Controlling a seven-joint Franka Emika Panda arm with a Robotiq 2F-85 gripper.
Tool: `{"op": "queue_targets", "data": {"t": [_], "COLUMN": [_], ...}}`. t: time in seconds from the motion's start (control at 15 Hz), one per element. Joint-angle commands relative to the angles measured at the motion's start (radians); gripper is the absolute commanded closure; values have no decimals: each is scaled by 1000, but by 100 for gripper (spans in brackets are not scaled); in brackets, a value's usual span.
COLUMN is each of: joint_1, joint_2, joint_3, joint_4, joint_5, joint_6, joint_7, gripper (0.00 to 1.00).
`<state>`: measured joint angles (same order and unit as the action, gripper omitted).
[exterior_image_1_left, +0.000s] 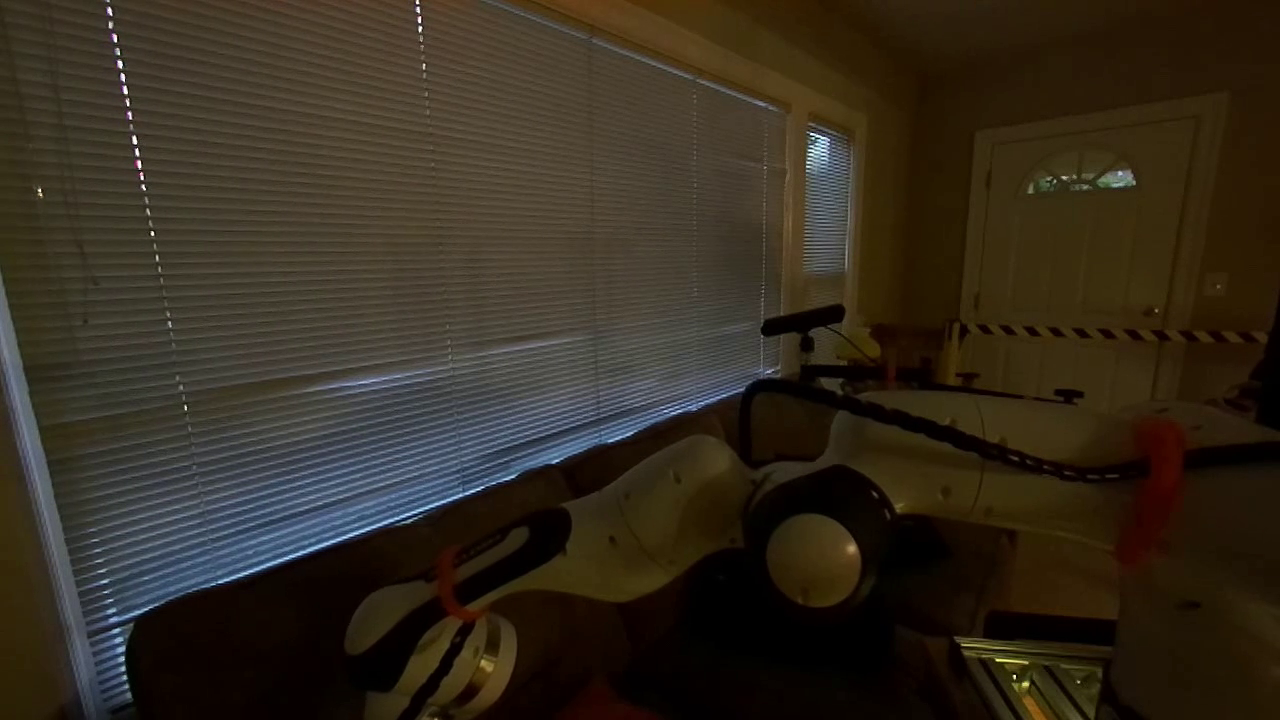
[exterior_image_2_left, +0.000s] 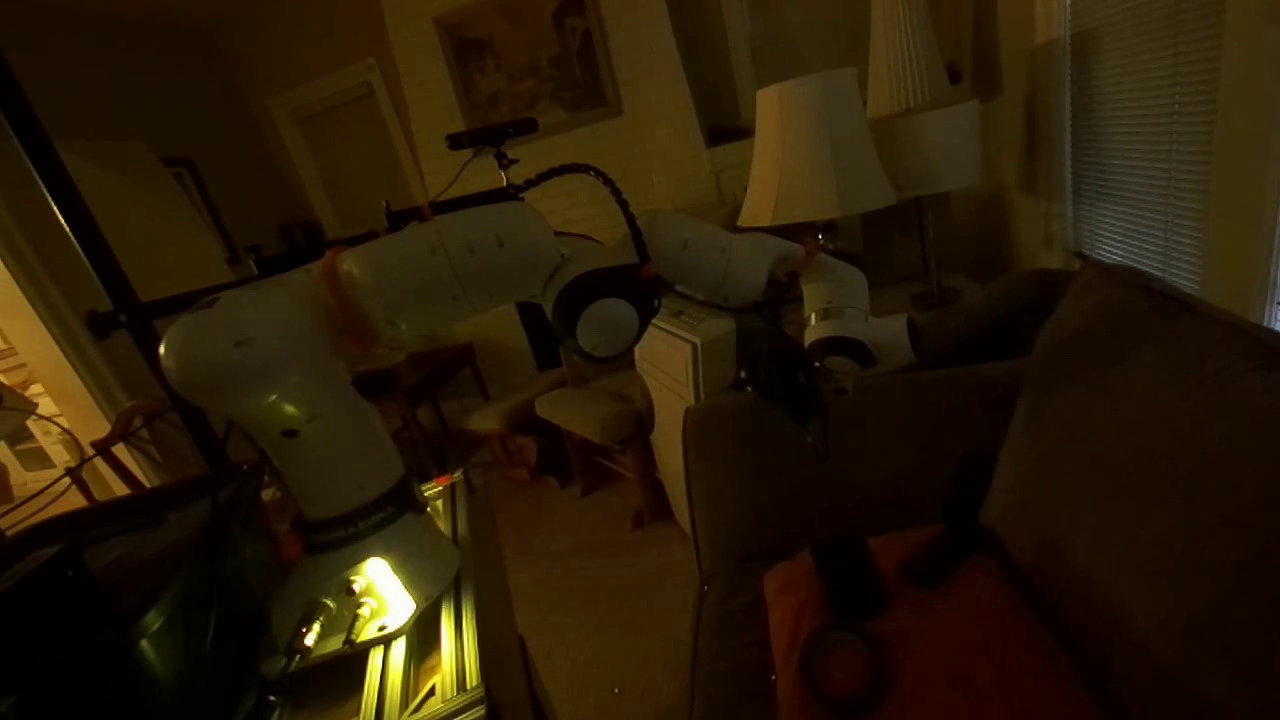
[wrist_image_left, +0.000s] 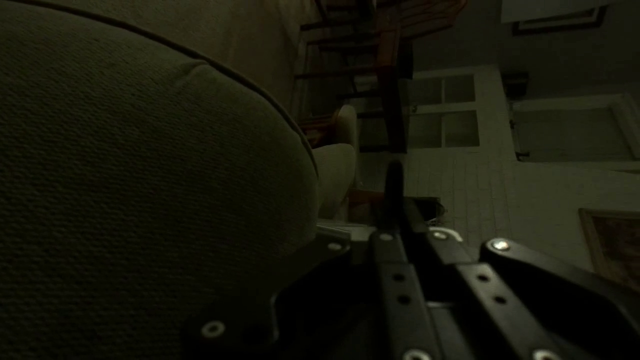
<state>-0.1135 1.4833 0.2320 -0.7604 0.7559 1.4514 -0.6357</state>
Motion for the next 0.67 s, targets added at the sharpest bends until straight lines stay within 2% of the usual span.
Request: {"op": "queue_targets", "data": {"t": [0.0, 0.6], "joint_1": [6, -1], "joint_2": [7, 8], "joint_3": [8, -13], "joint_4": [22, 12], "joint_5": [-25, -25], "joint_6": [-2, 65], "joint_7": [-5, -2], "gripper": [99, 99]}}
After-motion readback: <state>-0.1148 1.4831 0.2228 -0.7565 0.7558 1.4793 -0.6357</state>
